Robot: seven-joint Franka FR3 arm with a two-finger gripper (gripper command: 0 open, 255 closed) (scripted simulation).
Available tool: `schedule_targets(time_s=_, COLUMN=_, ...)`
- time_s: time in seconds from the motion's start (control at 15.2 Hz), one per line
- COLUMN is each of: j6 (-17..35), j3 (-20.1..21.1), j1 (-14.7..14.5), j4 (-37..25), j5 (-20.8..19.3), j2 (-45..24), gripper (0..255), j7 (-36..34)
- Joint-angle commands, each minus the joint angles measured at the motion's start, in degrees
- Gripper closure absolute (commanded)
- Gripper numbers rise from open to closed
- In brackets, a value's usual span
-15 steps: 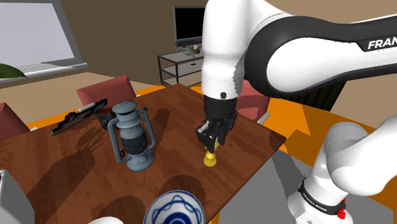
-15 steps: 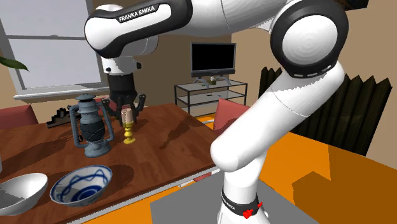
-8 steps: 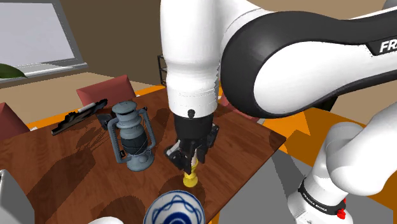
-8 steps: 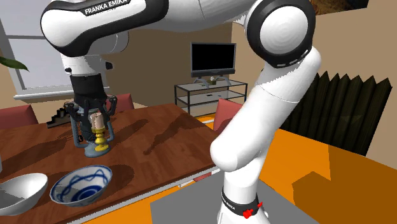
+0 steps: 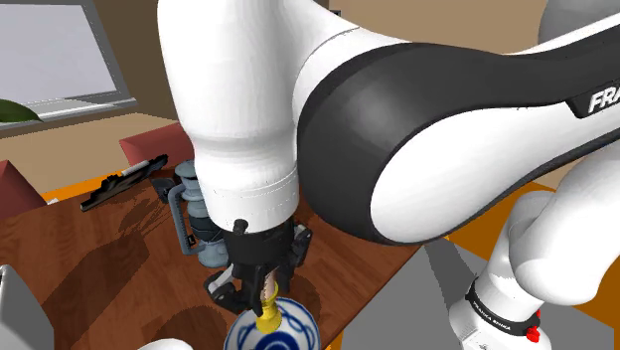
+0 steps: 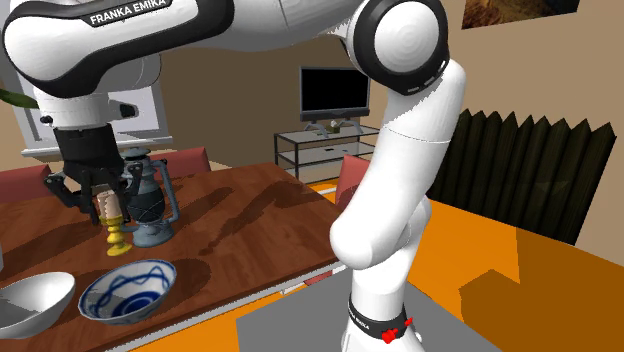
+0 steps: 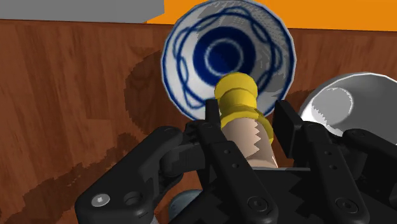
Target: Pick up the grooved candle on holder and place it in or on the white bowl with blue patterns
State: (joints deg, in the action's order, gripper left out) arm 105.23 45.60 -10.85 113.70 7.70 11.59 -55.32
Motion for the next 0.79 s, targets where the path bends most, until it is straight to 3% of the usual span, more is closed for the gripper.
schedule_targets(time_s=0.0, j6=1.4, j3=0.3, j1=0.0, j4=1.1, j5=-0.2, j2=-0.4, gripper=255, j7=-0.2)
schedule_targets(time_s=0.73, j6=10.0, j3=1.7, j1=0.0, j4=7.9, j5=-1.4, j2=-2.7, gripper=255, j7=-1.3)
